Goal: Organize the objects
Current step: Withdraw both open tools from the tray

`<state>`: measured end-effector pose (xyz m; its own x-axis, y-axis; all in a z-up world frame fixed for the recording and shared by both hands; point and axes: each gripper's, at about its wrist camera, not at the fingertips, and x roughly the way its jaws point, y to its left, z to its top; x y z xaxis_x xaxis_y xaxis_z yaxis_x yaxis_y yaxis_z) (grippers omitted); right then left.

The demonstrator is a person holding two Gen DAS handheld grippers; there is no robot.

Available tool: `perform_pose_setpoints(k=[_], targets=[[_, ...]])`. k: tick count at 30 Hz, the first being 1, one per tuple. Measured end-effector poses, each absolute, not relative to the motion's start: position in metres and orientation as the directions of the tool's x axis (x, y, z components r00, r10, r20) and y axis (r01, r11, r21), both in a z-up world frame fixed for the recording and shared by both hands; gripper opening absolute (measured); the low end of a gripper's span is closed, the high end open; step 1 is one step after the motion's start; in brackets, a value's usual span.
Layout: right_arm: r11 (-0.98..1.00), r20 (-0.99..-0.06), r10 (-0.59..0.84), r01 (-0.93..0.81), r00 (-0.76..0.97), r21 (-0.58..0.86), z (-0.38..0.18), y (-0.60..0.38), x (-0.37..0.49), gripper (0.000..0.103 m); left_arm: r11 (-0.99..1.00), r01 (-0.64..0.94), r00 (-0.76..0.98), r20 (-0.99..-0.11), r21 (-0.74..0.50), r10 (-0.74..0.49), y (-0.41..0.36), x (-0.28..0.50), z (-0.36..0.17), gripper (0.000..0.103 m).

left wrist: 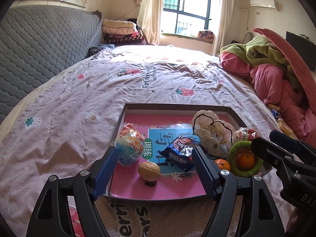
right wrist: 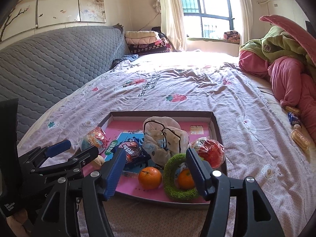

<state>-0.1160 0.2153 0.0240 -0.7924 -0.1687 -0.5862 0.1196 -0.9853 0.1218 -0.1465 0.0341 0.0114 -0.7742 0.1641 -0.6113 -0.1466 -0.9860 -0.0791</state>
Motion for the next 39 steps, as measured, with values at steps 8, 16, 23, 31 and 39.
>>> perform_pose_setpoints(k=[8, 16, 23, 31, 39], targets=[[-0.984, -0.526, -0.173, 0.12, -0.833, 0.134, 0.04, 0.219, -0.099, 0.075, -0.986, -0.14, -0.797, -0.581, -0.086, 0.164, 0.029, -0.13, 0.02, 0.08], [-0.983, -0.506, -0.178, 0.128, -0.844, 0.132, 0.045, 0.219, -0.085, 0.081, -0.981, -0.153, -0.791, -0.58, -0.122, 0.196, 0.027, -0.112, 0.017, 0.081], [-0.985, -0.49, -0.167, 0.126, -0.856, 0.116, 0.046, 0.219, -0.075, 0.087, -0.985, -0.128, -0.796, -0.58, -0.119, 0.174, 0.021, -0.103, 0.014, 0.081], [-0.982, -0.487, -0.186, 0.146, -0.853, 0.118, 0.042, 0.214, -0.06, 0.088, -0.99, -0.109, -0.79, -0.597, -0.089, 0.141, 0.021, -0.094, 0.01, 0.081], [-0.985, -0.498, -0.165, 0.114, -0.851, 0.131, 0.03, 0.222, -0.05, 0.088, -0.989, -0.112, -0.778, -0.611, -0.093, 0.146, 0.023, -0.082, 0.006, 0.081]])
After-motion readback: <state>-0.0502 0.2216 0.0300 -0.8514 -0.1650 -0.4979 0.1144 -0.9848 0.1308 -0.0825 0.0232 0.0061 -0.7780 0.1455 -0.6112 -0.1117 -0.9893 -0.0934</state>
